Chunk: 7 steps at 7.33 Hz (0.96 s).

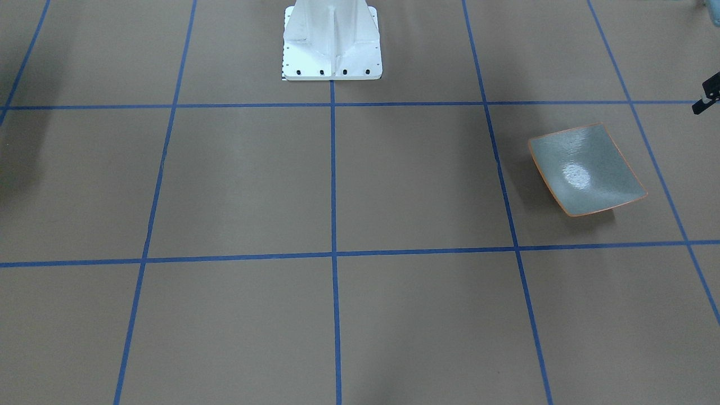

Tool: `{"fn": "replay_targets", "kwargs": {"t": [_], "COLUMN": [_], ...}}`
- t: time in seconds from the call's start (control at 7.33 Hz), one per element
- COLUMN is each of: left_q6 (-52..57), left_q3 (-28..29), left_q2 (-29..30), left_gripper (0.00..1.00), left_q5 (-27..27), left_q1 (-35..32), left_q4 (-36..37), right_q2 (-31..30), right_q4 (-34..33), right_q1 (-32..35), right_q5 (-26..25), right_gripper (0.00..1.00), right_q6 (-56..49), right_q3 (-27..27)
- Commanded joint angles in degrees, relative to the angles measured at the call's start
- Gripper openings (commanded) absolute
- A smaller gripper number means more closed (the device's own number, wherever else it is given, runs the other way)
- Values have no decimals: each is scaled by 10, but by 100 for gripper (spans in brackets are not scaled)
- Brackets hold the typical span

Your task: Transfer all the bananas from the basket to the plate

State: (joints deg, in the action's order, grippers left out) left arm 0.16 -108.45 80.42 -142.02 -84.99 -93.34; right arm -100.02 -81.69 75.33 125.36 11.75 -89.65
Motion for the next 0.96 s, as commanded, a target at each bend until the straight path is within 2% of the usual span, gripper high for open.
{"fn": "replay_targets", "kwargs": {"t": [0.0, 0.27, 0.55, 0.82], "left_q6": [-1, -1, 1, -36], "left_q3": [1, 1, -1, -4], "left_q2": [0, 0, 3, 16], "left_gripper": [99, 99, 99, 99], "left_q5": [0, 0, 0, -1], "left_q1": [0, 0, 2, 3], "left_q4": [0, 0, -1, -2], "right_q2": [1, -1, 26, 73], "right_q4": [-4, -14, -102, -167], "right_q1": [2, 8, 8, 8], "right_q5": [0, 1, 1, 8], "right_gripper": [0, 0, 0, 0], "right_q6": [-22, -39, -39, -38], "right_q3": [-12, -30, -97, -128]}}
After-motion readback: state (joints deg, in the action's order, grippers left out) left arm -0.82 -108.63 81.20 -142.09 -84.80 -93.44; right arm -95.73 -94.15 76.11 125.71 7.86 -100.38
